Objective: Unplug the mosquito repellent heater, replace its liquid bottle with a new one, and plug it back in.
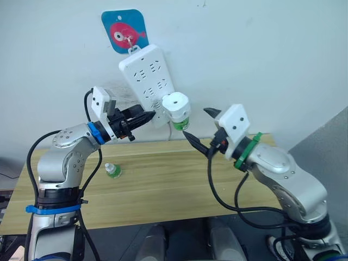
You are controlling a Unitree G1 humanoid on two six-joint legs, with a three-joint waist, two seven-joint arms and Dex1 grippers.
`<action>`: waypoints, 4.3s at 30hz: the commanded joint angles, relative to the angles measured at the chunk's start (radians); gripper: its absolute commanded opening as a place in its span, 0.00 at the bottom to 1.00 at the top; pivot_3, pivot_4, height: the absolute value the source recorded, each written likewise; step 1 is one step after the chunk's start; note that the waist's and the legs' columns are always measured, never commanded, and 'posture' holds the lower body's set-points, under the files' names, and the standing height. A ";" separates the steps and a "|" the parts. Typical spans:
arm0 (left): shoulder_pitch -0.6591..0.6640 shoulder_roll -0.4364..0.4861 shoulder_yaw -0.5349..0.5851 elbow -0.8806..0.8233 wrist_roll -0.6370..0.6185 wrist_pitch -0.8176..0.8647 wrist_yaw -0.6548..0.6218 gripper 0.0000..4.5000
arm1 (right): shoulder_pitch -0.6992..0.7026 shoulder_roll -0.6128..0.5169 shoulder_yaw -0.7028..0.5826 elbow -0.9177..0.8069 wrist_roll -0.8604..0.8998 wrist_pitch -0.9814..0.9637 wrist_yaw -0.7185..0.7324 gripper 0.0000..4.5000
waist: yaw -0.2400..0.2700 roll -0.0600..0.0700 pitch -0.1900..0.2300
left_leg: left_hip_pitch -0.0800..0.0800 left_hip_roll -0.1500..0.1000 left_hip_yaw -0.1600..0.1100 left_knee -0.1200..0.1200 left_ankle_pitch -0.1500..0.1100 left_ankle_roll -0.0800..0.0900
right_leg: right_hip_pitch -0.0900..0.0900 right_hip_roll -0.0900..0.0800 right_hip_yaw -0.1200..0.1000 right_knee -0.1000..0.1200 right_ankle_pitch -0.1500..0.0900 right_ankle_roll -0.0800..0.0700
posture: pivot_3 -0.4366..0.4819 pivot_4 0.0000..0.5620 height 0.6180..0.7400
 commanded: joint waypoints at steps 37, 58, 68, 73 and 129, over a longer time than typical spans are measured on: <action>0.036 0.042 -0.036 -0.002 0.068 -0.063 0.043 0.30 | -0.230 0.193 -0.061 -0.034 -0.007 0.380 -0.018 0.66 | 0.001 0.001 0.000 | -0.003 -0.001 0.000 -0.001 -0.003 0.000 | -0.003 -0.002 0.003 -0.003 0.000 -0.001 | 0.35 0.42 1.00; 0.406 0.027 0.077 -0.232 0.225 -0.419 0.159 1.00 | -0.165 0.218 -0.324 -0.032 0.093 0.358 0.010 0.66 | -0.021 0.003 0.002 | -0.003 0.001 0.001 0.000 -0.004 0.003 | -0.006 0.000 0.004 0.001 0.001 -0.001 | 0.37 0.43 1.00; 0.559 -0.084 -0.119 -0.525 0.162 -0.441 0.156 1.00 | -0.141 0.443 -0.556 -0.026 0.308 0.455 -0.056 0.66 | -0.015 0.005 0.002 | -0.002 0.001 0.003 0.000 -0.004 0.003 | -0.004 0.000 0.004 0.001 0.001 -0.001 | 0.36 0.43 1.00; 0.430 -0.199 -0.229 -0.502 0.184 -0.408 0.238 1.00 | -0.160 0.559 -0.686 -0.031 0.442 0.562 -0.137 0.66 | -0.017 0.007 0.003 | -0.002 0.001 0.003 0.003 -0.004 0.003 | -0.002 0.002 0.002 0.003 0.001 -0.001 | 0.34 0.42 1.00; 0.267 -0.013 -0.248 -0.274 0.212 -0.596 -0.037 0.50 | 0.002 -0.303 -0.336 0.270 1.616 0.262 -0.426 1.00 | -0.021 0.009 0.003 | -0.002 0.002 0.005 0.005 -0.004 0.004 | -0.001 0.002 0.004 0.000 0.001 0.000 | 0.37 0.41 1.00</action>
